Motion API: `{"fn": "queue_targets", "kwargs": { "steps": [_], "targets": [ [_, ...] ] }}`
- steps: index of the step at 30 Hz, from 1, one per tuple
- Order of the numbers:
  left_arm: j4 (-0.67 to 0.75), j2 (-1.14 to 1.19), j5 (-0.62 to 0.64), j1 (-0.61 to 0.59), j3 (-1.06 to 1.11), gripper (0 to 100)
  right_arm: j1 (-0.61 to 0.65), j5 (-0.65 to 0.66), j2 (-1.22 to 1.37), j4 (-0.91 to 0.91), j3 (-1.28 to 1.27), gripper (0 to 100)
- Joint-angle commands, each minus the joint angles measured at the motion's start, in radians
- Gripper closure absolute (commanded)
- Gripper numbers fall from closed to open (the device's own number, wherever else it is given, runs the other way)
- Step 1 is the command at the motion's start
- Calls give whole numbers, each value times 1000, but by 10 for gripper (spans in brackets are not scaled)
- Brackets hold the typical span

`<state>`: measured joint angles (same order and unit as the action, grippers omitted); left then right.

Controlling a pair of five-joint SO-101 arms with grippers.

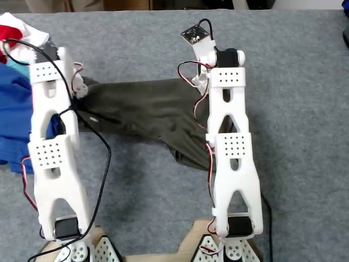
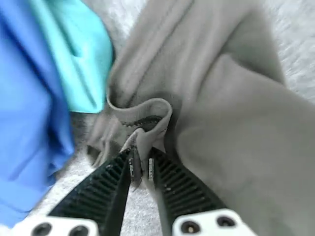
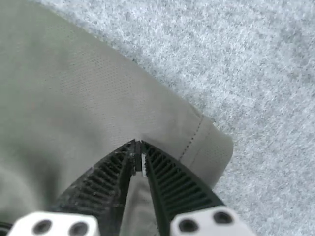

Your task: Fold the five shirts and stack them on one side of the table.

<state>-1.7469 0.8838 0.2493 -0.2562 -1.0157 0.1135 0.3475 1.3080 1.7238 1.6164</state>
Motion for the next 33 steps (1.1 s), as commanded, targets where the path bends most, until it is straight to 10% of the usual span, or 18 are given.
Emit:
{"fn": "queue_targets", "kwargs": {
  "steps": [1,15,33],
  "targets": [
    [-14,-170,-57,-12,66,981,15,8,-4,-14,12,992],
    [-12,-453,-219,6,652,981,15,8,-4,-12,12,992],
    [-9,-452,-163,-55,443,784,16,8,-4,-8,8,992]
  ]
}}
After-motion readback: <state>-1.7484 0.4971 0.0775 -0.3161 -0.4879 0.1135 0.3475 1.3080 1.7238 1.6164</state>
